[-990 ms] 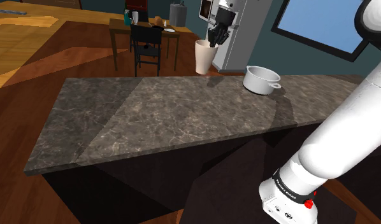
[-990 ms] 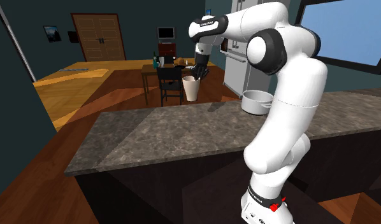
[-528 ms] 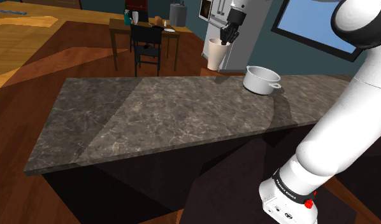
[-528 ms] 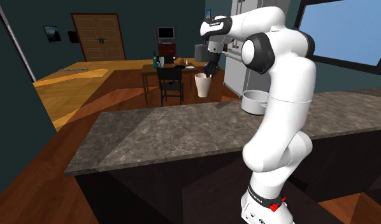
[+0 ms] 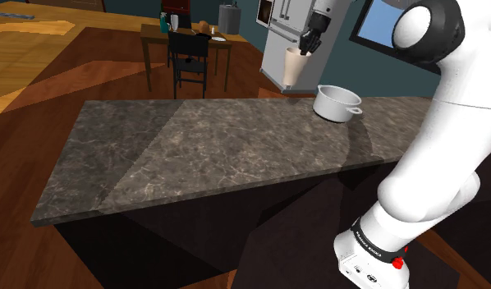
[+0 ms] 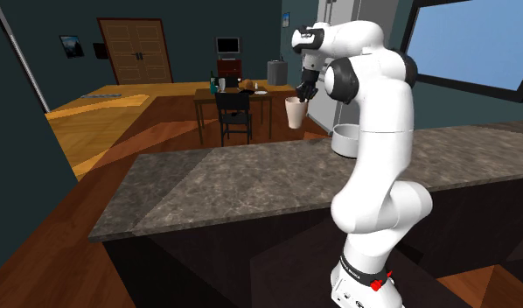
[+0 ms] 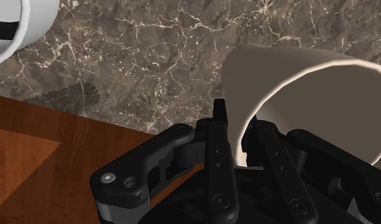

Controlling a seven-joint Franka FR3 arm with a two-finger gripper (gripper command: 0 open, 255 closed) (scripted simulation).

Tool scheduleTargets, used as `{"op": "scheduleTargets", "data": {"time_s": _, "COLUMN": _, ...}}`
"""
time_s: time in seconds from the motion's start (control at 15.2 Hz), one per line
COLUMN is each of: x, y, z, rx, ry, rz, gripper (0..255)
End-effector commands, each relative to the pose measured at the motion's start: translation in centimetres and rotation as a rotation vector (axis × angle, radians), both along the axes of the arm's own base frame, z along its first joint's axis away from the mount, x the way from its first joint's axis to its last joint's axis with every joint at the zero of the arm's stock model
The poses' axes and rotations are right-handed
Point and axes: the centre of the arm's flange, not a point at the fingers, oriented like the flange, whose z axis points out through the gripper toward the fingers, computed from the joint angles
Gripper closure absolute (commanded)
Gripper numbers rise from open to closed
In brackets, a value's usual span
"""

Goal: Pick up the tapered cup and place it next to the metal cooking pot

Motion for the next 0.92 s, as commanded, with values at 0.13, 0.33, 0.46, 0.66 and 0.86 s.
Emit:
{"op": "scheduleTargets", "data": {"time_s": 0.13, "x": 0.6, "y": -4.5, "z": -0.6, "rx": 0.000, "ry": -0.001, "rz": 0.001, "gripper": 255}}
{"op": "scheduleTargets", "data": {"time_s": 0.33, "x": 0.6, "y": -4.5, "z": -2.2, "rx": 0.000, "ry": -0.001, "rz": 0.001, "gripper": 255}}
{"op": "scheduleTargets", "data": {"time_s": 0.46, "x": 0.6, "y": -4.5, "z": -3.3, "rx": 0.000, "ry": -0.001, "rz": 0.001, "gripper": 255}}
{"op": "scheduleTargets", "data": {"time_s": 0.66, "x": 0.6, "y": -4.5, "z": -4.8, "rx": 0.000, "ry": -0.001, "rz": 0.001, "gripper": 255}}
{"op": "scheduleTargets", "data": {"time_s": 0.86, "x": 0.6, "y": -4.5, "z": -6.4, "rx": 0.000, "ry": -0.001, "rz": 0.001, "gripper": 255}}
